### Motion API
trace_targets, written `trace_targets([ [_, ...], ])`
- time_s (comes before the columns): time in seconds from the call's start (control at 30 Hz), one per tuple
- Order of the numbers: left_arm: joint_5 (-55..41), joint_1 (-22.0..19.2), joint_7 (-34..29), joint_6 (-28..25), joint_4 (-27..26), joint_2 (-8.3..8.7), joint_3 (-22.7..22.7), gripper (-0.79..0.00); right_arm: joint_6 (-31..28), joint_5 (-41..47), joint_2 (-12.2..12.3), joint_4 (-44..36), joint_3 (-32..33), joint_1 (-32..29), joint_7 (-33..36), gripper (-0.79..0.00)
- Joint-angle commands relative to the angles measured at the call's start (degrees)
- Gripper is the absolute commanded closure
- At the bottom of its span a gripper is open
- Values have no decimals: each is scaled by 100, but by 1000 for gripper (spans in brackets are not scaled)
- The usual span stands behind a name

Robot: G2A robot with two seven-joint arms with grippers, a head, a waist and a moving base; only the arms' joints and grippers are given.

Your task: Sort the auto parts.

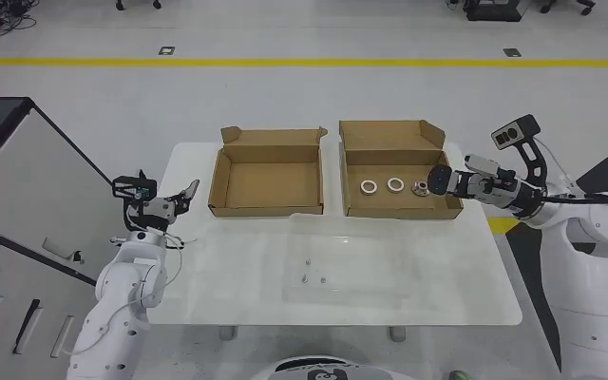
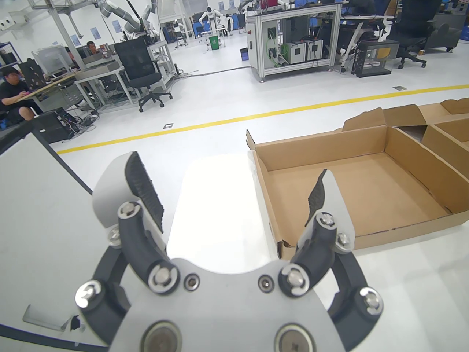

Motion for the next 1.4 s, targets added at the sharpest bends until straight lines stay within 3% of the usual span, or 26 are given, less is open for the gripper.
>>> trace_targets([
  [0.0,205,-21,-212,-245,-247,17,23,-785,0,0,0,0,0,0,0,-785],
  [0.27,933,-172,-1573,-1299,-1251,71,431,-785,0,0,0,0,0,0,0,-785],
  [0.6,425,-714,-3918,-2802,-1942,113,1032,-785,0,0,0,0,0,0,0,-785],
  [0.87,-436,-962,-5424,-3391,-2557,132,1575,-785,0,0,0,0,0,0,0,-785],
  [1.1,-1022,-1514,-6759,-3534,-2764,138,2197,-785,0,0,0,0,0,0,0,-785],
  [1.37,-1299,-2566,-7571,-2736,-2440,175,3416,-785,0,0,0,0,0,0,0,-785],
])
